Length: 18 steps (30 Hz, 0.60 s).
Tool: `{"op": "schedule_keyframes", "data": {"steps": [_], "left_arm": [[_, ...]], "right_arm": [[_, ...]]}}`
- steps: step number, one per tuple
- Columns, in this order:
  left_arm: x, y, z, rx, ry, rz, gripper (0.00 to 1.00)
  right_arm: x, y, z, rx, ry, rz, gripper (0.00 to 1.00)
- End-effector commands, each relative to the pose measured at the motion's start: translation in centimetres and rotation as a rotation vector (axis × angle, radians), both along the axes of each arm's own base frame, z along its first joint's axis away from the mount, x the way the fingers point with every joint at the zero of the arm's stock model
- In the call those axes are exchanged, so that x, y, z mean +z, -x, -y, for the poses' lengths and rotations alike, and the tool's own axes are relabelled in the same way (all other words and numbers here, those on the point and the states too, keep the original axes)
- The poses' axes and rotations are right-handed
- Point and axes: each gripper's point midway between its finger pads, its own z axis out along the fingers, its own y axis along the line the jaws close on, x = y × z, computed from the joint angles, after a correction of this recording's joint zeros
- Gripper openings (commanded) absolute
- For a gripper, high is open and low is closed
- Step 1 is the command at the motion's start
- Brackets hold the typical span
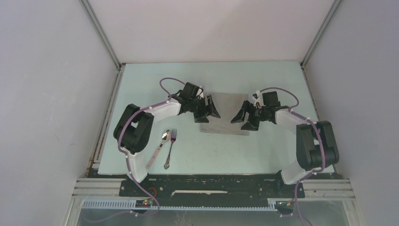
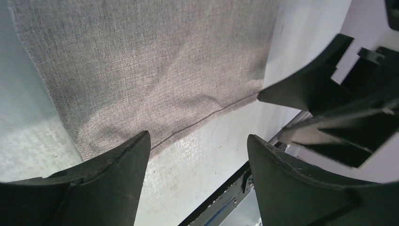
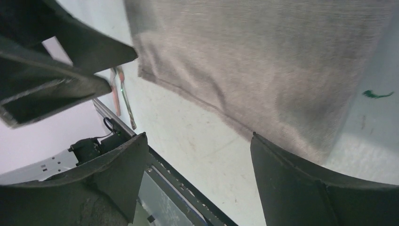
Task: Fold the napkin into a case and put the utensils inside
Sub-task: Smooth out the square-folded napkin at the center of the board.
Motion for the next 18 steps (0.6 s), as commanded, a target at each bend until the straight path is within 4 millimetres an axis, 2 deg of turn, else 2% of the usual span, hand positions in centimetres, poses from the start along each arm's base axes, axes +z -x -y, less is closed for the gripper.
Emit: {"op": "schedule_keyframes", "data": {"steps": [1, 3, 5, 7, 9, 12, 14, 16, 18], "left_arm": [[-2.0, 1.3, -0.5, -0.042, -0.032, -0.043, 0.81], [-4.0, 1.8, -1.9, -0.021, -0.082, -0.078, 0.8], [-4.9, 2.1, -3.1, 0.004, -0.094, -0.097, 0.74], [-5.1, 2.0, -4.0, 0.023, -0.117, -0.088, 0.76], [-5.0, 2.1, -4.3, 0.017, -0.135, -0.089, 0.8], [-2.4, 1.3, -3.5, 0.011, -0.102, -0.032, 0.82], [1.0, -0.4, -2.4, 0.013, -0.054, 0.069, 0.86], [3.5, -2.2, -1.3, 0.013, -0.01, 0.127, 0.88], [4.6, -4.2, -0.2, 0.016, 0.03, 0.138, 0.89]], "right_arm": [[-2.8, 0.0, 0.6, -0.034, -0.034, -0.09, 0.87], [-4.4, 0.5, 1.8, -0.069, -0.002, -0.135, 0.87], [-5.4, 1.4, 3.0, -0.105, 0.044, -0.166, 0.89], [-5.5, 1.9, 4.3, -0.136, 0.113, -0.163, 0.91], [-4.6, 1.9, 5.0, -0.154, 0.156, -0.132, 0.91], [-1.7, 0.6, 4.6, -0.144, 0.13, -0.041, 0.92], [0.1, -1.2, 3.9, -0.128, 0.096, 0.02, 0.92], [1.5, -3.6, 3.0, -0.115, 0.039, 0.058, 0.92], [2.5, -6.9, 2.3, -0.115, -0.02, 0.094, 0.92]]}}
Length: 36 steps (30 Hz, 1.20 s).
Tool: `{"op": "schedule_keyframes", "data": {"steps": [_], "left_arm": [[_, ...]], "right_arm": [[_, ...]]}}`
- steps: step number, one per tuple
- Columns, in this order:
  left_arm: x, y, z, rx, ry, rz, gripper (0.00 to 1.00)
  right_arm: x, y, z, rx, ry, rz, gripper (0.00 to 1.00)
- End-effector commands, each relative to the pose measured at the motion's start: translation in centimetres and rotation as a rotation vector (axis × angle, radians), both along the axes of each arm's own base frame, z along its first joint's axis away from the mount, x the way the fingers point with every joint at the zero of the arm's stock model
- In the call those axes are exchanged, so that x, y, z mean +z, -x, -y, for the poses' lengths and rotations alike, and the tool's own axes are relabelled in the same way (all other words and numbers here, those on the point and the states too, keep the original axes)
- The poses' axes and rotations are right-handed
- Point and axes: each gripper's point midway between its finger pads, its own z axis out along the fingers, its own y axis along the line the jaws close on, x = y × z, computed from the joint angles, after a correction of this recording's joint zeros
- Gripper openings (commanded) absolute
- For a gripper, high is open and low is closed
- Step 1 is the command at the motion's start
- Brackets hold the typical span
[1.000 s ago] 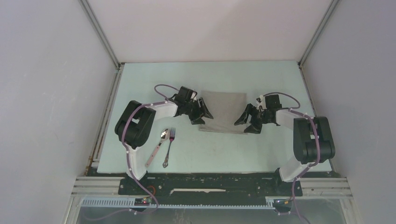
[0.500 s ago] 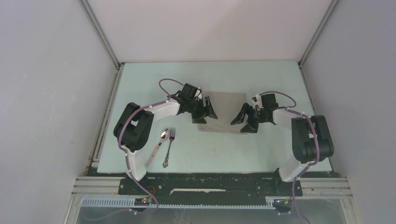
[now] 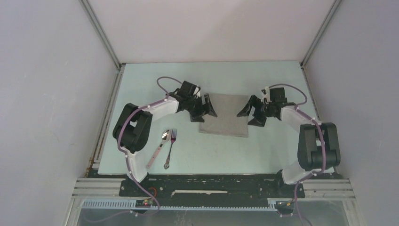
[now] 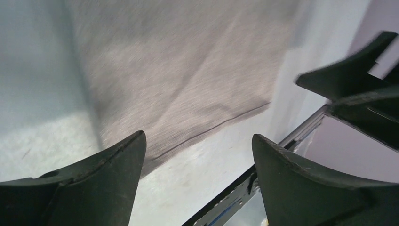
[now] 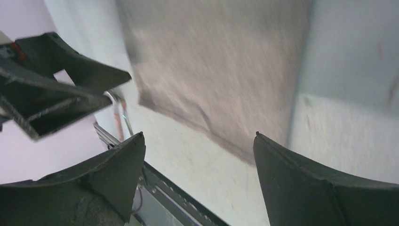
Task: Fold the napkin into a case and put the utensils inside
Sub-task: Smooth out the square-folded napkin at the center of the board.
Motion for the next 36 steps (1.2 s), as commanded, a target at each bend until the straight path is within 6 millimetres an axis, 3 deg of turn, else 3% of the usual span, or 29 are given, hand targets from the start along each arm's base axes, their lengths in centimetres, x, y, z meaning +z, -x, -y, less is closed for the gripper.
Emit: {"op": "schedule_keyframes", "data": {"steps": [1, 5, 10, 16, 17, 22, 25, 27, 31, 33, 36], "left_arm": [[6.7, -5.8, 2.7, 0.007, 0.117, 0.179, 0.89], [6.8, -10.0, 4.5, 0.055, 0.191, 0.165, 0.89], [4.6, -15.3, 4.5, 0.137, 0.234, 0.152, 0.89], [0.8, -19.1, 2.5, 0.238, 0.279, 0.095, 0.9], [0.0, -19.3, 2.1, 0.255, 0.277, 0.08, 0.9], [-2.0, -20.0, 0.1, 0.301, 0.26, 0.051, 0.9], [-1.1, -20.3, 0.3, 0.277, 0.28, 0.07, 0.91], [1.0, -20.2, 1.3, 0.231, 0.317, 0.098, 0.91], [6.2, -19.5, 3.2, 0.155, 0.371, 0.178, 0.92], [7.5, -19.1, 3.5, 0.147, 0.385, 0.187, 0.92], [7.7, -19.1, 3.6, 0.163, 0.387, 0.188, 0.92]], "right_arm": [[2.8, -7.0, -1.4, 0.014, -0.096, 0.13, 0.92], [2.9, -13.2, -2.5, -0.001, -0.157, 0.17, 0.99], [2.2, -17.5, -3.0, -0.01, -0.233, 0.169, 0.98], [0.3, -19.5, -1.6, -0.048, -0.282, 0.153, 0.96], [-0.2, -19.8, -0.1, -0.079, -0.282, 0.145, 0.96], [-2.4, -19.9, 2.9, -0.14, -0.28, 0.088, 0.96], [-2.8, -20.2, 4.2, -0.164, -0.267, 0.09, 0.96], [-2.1, -20.3, 4.2, -0.152, -0.263, 0.094, 0.96], [1.5, -19.8, 3.3, -0.101, -0.246, 0.141, 0.95], [3.5, -19.2, 2.4, -0.08, -0.244, 0.169, 0.96], [5.2, -18.5, 0.3, -0.042, -0.254, 0.201, 0.96]]}}
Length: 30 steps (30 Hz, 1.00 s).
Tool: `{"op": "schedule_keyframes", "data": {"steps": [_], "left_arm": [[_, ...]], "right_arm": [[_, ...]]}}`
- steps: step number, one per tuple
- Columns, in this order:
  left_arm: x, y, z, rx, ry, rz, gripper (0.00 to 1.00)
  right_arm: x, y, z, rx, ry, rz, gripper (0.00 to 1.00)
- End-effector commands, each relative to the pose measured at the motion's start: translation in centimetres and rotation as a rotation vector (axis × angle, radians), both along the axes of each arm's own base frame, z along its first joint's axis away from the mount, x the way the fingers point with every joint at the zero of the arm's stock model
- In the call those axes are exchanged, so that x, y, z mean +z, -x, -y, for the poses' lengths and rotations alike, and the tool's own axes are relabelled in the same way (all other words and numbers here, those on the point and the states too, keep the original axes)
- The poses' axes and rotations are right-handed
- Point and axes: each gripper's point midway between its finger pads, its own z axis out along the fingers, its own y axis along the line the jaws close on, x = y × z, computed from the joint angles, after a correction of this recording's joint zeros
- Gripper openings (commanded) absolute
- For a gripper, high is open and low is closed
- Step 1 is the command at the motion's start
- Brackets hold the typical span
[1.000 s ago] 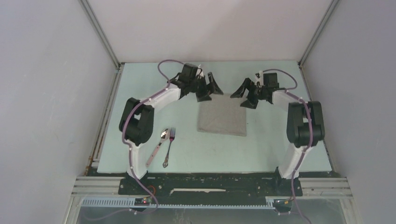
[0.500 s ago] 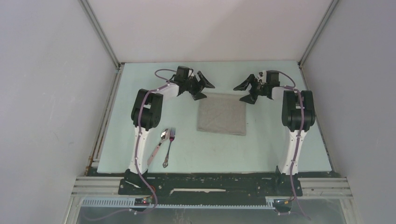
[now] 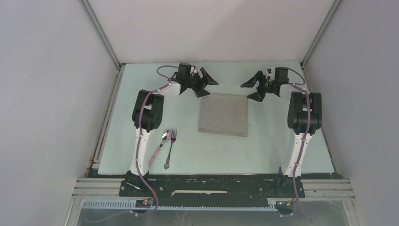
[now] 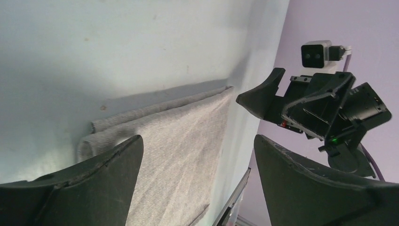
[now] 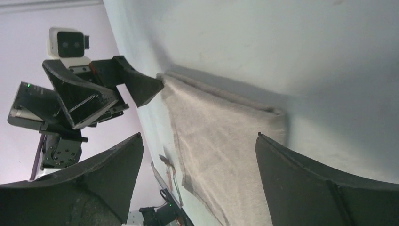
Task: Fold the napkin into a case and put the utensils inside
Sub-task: Smooth out the square-folded napkin at the center of the board.
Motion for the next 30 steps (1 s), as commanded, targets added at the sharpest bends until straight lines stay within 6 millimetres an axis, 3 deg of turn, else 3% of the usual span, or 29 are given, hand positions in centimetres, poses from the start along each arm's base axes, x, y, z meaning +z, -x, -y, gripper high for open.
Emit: {"op": "schedule_keyframes", "data": {"steps": [1, 4, 7, 12, 16, 19, 22, 24, 27, 30], "left_arm": [[5.9, -0.1, 1.2, -0.023, 0.06, 0.109, 0.92], [3.4, -0.4, 1.2, 0.012, 0.064, 0.049, 0.92], [0.7, -1.0, 0.3, 0.05, 0.029, 0.018, 0.92], [-2.4, -2.2, -2.4, 0.11, -0.01, -0.024, 0.92], [-4.0, -2.6, -3.5, 0.105, -0.057, -0.053, 0.93], [-2.5, -2.7, -3.9, 0.068, -0.124, -0.005, 0.93], [1.6, -2.5, -3.5, 0.041, -0.147, 0.078, 0.93], [4.6, -1.8, -3.2, 0.027, -0.157, 0.127, 0.94], [6.6, 0.4, -2.8, 0.02, -0.191, 0.149, 0.95], [5.4, 3.7, -1.8, -0.008, -0.204, 0.116, 0.96]], "right_arm": [[5.7, 0.6, -3.2, 0.069, 0.006, 0.136, 0.97], [4.2, 0.0, -4.5, 0.086, -0.06, 0.116, 0.96], [2.0, -1.1, -4.4, 0.066, -0.081, 0.085, 0.96], [-1.1, -1.8, -2.7, 0.037, -0.08, 0.031, 0.96], [-2.4, -1.2, -0.4, 0.013, -0.021, -0.025, 0.96], [-0.4, -0.7, 1.4, 0.005, 0.055, -0.001, 0.96], [2.6, 0.5, 1.9, 0.014, 0.122, 0.031, 0.96], [4.9, 1.6, 1.0, 0.034, 0.124, 0.07, 0.97], [5.7, 4.2, -1.6, 0.091, 0.079, 0.085, 0.97], [3.8, 6.0, -3.5, 0.127, 0.035, 0.046, 0.97]]}}
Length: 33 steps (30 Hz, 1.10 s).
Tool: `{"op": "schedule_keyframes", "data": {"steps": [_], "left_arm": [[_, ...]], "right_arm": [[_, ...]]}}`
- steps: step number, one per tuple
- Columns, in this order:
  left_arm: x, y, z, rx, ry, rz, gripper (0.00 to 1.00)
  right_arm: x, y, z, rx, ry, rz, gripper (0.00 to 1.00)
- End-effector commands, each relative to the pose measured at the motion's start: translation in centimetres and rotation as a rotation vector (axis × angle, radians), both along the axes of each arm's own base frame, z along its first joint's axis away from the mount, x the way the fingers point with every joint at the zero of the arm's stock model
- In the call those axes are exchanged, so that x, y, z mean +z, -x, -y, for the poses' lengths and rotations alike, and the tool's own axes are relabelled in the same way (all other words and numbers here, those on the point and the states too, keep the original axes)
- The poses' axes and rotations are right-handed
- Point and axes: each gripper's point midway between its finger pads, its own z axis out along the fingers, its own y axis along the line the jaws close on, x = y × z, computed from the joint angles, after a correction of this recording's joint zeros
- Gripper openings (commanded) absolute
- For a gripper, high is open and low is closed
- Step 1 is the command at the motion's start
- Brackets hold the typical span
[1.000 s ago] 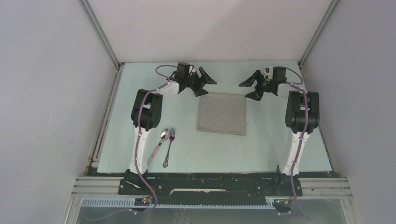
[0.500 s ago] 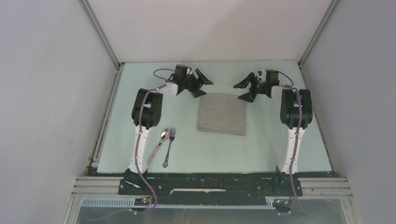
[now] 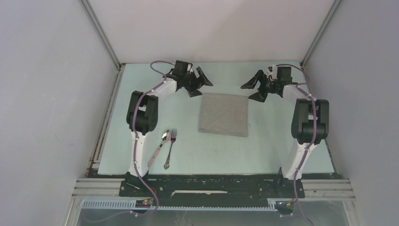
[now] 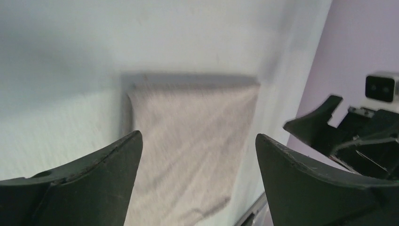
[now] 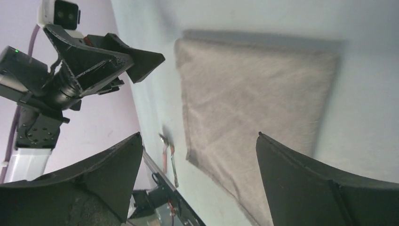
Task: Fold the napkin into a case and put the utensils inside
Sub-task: Smooth out the square-folded napkin at the center of the board.
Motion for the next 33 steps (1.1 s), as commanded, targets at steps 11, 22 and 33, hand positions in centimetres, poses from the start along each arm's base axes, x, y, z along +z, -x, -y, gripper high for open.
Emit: {"op": "schedule_keyframes", "data": {"steps": [11, 22, 33], "left_arm": [[-4.8, 9.6, -0.2, -0.041, -0.057, -0.102, 0.95], [1.2, 10.9, -1.2, -0.071, -0.125, 0.015, 0.96], [-2.7, 18.3, 2.1, -0.198, -0.011, -0.111, 0.96]], "right_arm": [[-7.6, 5.7, -0.8, 0.042, -0.029, -0.129, 0.97], [-2.0, 8.7, -0.5, 0.046, 0.079, -0.059, 0.96], [-5.7, 14.8, -7.7, 0.187, -0.059, -0.135, 0.96]]}}
